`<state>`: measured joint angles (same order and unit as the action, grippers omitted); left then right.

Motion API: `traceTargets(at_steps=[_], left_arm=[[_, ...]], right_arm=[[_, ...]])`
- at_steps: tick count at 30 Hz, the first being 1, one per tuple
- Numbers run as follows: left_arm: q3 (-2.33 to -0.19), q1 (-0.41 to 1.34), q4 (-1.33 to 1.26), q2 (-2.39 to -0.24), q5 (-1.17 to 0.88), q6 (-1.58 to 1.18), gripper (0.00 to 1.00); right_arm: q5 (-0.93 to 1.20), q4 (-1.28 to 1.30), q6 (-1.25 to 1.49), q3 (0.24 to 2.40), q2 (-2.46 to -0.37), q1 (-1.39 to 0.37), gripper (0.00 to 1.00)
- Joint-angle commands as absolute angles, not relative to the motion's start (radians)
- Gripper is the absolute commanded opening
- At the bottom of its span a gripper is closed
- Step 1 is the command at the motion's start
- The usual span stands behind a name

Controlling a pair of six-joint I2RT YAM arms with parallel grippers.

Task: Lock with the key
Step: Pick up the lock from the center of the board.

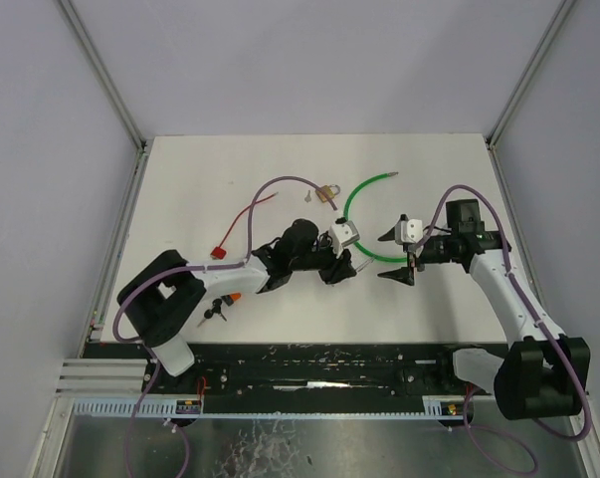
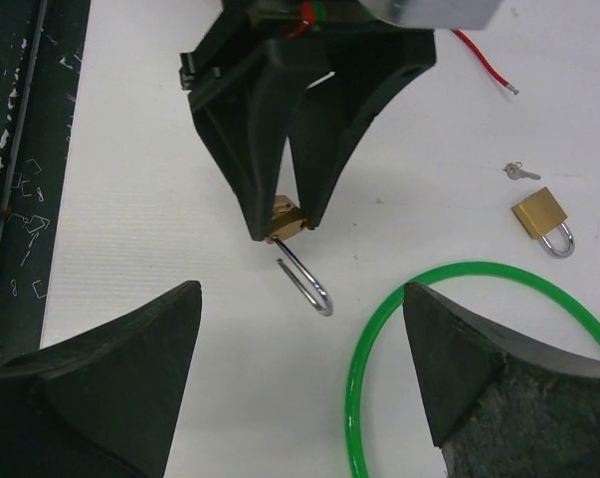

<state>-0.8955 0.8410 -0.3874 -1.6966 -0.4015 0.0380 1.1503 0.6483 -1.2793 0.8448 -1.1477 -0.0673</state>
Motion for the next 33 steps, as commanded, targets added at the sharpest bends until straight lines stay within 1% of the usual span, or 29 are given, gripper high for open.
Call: traceTargets(at_steps=[1,4,8,12,20,26,31,33], left_arm=[[-0.860,0.849,-0.557,-1.645,-0.497,0.103,0.00],[-0.839,0.854,-0.580,-1.632,-0.507,0.122,0.00],[-0.811,0.859,-0.616,-1.619,-0.508,0.127,0.00],[-0.794,0.861,-0.646,-1.610,-0.502,0.129,0.00],[-0.782,0.870,-0.668,-1.608,-0.500,0.134,0.00],[-0.769,0.873,-0.675,-1.601,-0.506,0.139,0.00],[-0.762,0.875,-0.686,-1.596,-0.511,0.142,0.00],[-0.761,0.874,-0.686,-1.597,-0.514,0.142,0.00]], right_arm=[[1.204,0.611,-1.256,0.850,-1.165,-0.056,0.87],[1.209,0.567,-1.231,0.818,-1.187,-0.057,0.87],[1.223,0.629,-1.294,0.836,-1.240,-0.057,0.87],[1.228,0.645,-1.324,0.822,-1.255,-0.057,0.85],[1.267,0.647,-1.351,0.800,-1.307,-0.058,0.76],[1.265,0.632,-1.356,0.791,-1.299,-0.060,0.64],[1.268,0.619,-1.345,0.786,-1.303,-0.064,0.48],[1.273,0.617,-1.347,0.783,-1.299,-0.065,0.42]])
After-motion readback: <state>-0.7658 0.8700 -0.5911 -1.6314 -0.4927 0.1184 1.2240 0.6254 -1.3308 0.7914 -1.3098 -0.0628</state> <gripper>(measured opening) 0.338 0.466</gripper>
